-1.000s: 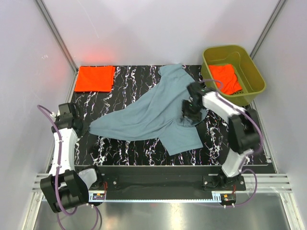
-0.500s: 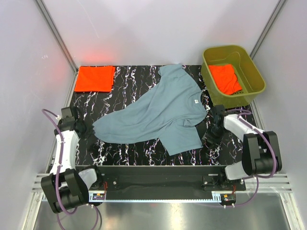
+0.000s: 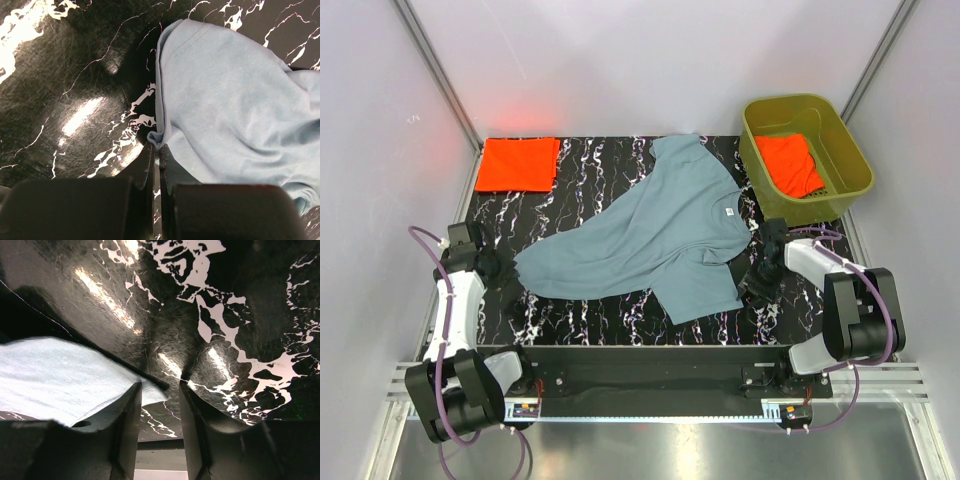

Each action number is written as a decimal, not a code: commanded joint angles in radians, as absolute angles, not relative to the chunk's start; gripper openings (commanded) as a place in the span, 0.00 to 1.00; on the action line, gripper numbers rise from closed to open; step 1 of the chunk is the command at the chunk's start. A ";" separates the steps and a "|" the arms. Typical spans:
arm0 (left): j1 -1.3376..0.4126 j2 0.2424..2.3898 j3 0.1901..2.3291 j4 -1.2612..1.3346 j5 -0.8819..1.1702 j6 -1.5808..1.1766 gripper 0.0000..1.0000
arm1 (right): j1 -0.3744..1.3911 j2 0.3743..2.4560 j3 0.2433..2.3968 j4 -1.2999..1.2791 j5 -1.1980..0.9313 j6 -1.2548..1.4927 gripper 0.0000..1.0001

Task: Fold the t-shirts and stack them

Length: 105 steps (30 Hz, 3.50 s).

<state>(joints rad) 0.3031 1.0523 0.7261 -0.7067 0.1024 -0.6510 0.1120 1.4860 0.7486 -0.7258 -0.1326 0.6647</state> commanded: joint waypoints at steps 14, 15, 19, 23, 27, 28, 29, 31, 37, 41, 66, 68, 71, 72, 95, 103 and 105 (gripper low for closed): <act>0.310 1.046 0.727 -0.653 0.118 -0.657 0.00 | 0.189 1.641 0.799 -0.681 -0.114 0.681 0.33; 0.308 1.040 0.727 -0.653 0.118 -0.657 0.00 | 0.189 1.643 0.802 -0.680 -0.112 0.681 0.22; 0.308 1.020 0.732 -0.655 0.133 -0.628 0.00 | 0.189 1.622 0.840 -0.690 -0.146 0.678 0.00; 0.308 0.973 0.767 -0.653 0.152 -0.589 0.00 | 0.189 1.415 0.972 -0.723 -0.100 0.689 0.00; 0.304 0.951 0.866 -0.643 0.149 -0.571 0.00 | 0.189 1.350 1.247 -0.724 -0.009 0.611 0.00; 0.298 0.950 0.896 -0.641 0.144 -0.563 0.00 | 0.187 1.361 1.364 -0.727 0.033 0.597 0.00; 0.282 0.945 0.923 -0.643 0.135 -0.558 0.00 | 0.189 1.370 1.418 -0.727 0.049 0.580 0.00; 0.265 0.928 1.029 -0.640 0.124 -0.540 0.00 | 0.187 1.381 1.559 -0.716 0.089 0.568 0.00; 0.250 0.835 1.356 -0.667 0.146 -0.505 0.00 | 0.189 1.229 1.724 -0.507 0.130 0.500 0.00; 0.223 0.821 1.569 -0.704 0.101 -0.459 0.00 | 0.189 1.123 1.787 -0.376 0.135 0.439 0.00; -0.031 0.977 1.810 -0.749 -0.370 -0.186 0.00 | 0.187 1.404 2.213 -0.281 0.057 0.324 0.00; -0.031 1.037 1.752 -0.747 -0.406 -0.166 0.00 | 0.189 1.519 2.241 -0.290 0.046 0.334 0.00; -0.025 1.087 1.607 -0.688 -0.459 -0.149 0.00 | 0.189 1.645 2.247 -0.290 0.034 0.356 0.00; -0.020 1.091 1.553 -0.651 -0.457 -0.132 0.00 | 0.187 1.673 2.232 -0.291 0.022 0.362 0.00; 0.215 1.654 1.207 -0.302 -0.258 -0.242 0.00 | 0.215 2.023 1.951 -0.153 -0.124 0.351 0.00; 0.219 1.493 1.242 -0.368 -0.146 -0.264 0.00 | 0.212 1.928 2.022 -0.265 -0.034 0.350 0.00; 0.219 1.425 1.265 -0.408 -0.126 -0.306 0.00 | 0.206 1.843 2.045 -0.273 0.023 0.351 0.00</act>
<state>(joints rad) 0.2146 1.5810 1.1763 -0.4053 -0.1757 -0.2581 0.2138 2.0129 1.9522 -0.2859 -0.0769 0.3626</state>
